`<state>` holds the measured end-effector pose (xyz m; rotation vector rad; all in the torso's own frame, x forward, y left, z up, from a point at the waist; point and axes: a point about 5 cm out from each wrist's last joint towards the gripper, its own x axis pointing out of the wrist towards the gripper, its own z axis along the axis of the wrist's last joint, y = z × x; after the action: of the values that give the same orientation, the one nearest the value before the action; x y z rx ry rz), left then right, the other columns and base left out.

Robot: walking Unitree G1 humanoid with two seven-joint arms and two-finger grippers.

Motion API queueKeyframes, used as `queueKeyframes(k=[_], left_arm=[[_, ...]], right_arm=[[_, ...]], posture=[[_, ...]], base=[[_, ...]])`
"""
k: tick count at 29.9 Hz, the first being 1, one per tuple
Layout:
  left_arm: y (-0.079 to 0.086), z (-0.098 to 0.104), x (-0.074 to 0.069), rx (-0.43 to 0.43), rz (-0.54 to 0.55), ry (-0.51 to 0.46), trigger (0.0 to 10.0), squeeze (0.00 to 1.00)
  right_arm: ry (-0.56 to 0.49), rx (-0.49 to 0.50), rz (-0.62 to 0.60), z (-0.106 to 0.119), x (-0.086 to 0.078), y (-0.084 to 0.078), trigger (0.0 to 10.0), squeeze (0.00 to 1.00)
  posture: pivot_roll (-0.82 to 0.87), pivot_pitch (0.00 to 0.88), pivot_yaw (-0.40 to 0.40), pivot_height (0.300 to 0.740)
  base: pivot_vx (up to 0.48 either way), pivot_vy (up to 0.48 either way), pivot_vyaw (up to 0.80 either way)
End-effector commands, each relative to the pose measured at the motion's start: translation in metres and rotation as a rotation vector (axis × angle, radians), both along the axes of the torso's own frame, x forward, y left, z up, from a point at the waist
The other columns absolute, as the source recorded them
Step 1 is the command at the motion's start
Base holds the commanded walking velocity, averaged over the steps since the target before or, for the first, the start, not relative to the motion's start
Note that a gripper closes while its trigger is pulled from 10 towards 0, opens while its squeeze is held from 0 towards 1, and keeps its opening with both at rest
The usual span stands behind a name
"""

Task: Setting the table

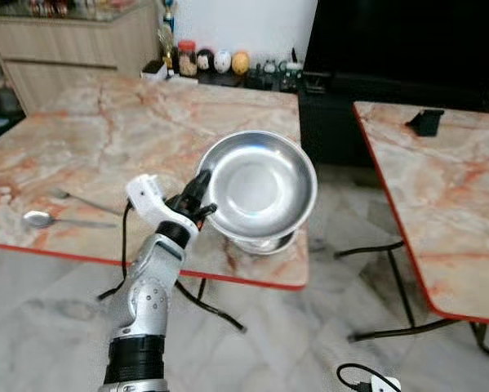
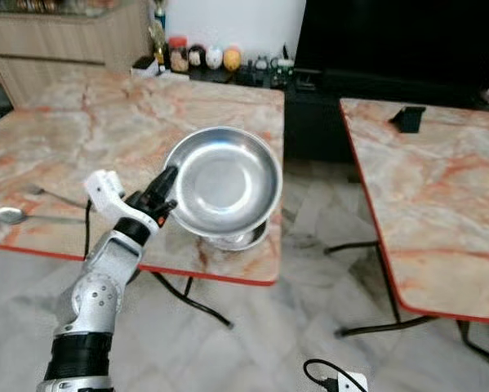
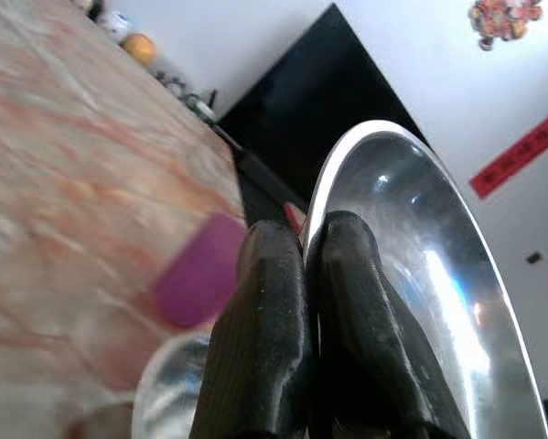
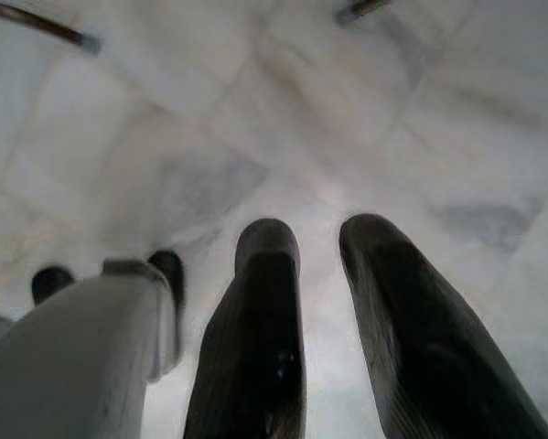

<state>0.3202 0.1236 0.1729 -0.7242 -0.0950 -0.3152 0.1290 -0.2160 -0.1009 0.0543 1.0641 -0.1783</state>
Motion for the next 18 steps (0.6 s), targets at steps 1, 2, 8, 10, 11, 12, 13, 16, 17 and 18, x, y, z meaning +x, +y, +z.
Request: queueKeyframes(k=[1,2,8,10,11,12,13,16,17,18], left_arm=[[0.0042,0.0058,0.0012,0.008,0.011,-0.025,10.0,0.0],[0.0044,0.0059,0.0014,0.008,0.01,-0.026,10.0,0.0],[0.0015,0.0019,0.0012,0.046,-0.01,-0.024,10.0,0.0],[0.0004,0.0008,0.0007,0.047,-0.013,-0.022,10.0,0.0],[-0.0009,0.0004,0.0003,0.047,-0.018,-0.021,10.0,0.0],[-0.0019,0.0,0.0001,0.048,-0.022,-0.02,10.0,0.0],[-0.0023,-0.0003,0.0,0.048,-0.024,-0.02,10.0,0.0],[-0.0047,-0.0019,-0.0005,0.058,-0.035,-0.02,10.0,0.0],[-0.0051,-0.0026,-0.0006,0.063,-0.037,-0.019,10.0,0.0],[-0.0053,-0.0034,-0.0007,0.066,-0.037,-0.019,10.0,0.0]], right_arm=[[0.005,0.002,-0.012,-0.0006,-0.0018,-0.0005,10.0,0.0],[0.006,0.003,-0.012,-0.0007,-0.002,-0.0003,10.0,0.0],[0.008,0.007,-0.026,-0.0013,-0.0034,0.0004,10.0,0.0],[0.009,0.007,-0.028,-0.0014,-0.0038,0.0005,10.0,0.0],[0.01,0.008,-0.032,-0.0016,-0.0042,0.0006,10.0,0.0],[0.011,0.007,-0.033,-0.0017,-0.0045,0.0005,10.0,0.0],[0.012,0.007,-0.034,-0.0017,-0.0047,0.0005,10.0,0.0],[0.016,0.006,-0.036,-0.002,-0.0056,0.0002,10.0,0.0],[0.017,0.007,-0.038,-0.0021,-0.0059,0.0001,10.0,0.0],[0.017,0.008,-0.04,-0.0021,-0.0062,0.0,10.0,0.0]], posture=[[0.16,0.0,-0.091,0.727],[0.16,0.0,-0.088,0.727],[0.16,0.0,-0.086,0.727],[0.15,0.0,-0.084,0.727],[0.15,0.0,-0.085,0.727],[0.15,0.0,-0.087,0.727],[0.16,0.0,-0.09,0.727],[0.16,0.0,-0.096,0.727],[0.16,0.0,-0.099,0.727],[0.16,0.0,-0.1,0.727]], base=[[0.0,-0.416,0.0],[0.0,-0.416,0.0],[0.0,-0.414,0.0],[0.0,-0.412,0.0],[0.0,-0.412,0.0],[0.0,-0.412,0.0],[0.0,-0.412,0.0],[0.0,-0.412,0.0],[0.0,-0.416,0.0],[0.0,-0.412,0.0]])
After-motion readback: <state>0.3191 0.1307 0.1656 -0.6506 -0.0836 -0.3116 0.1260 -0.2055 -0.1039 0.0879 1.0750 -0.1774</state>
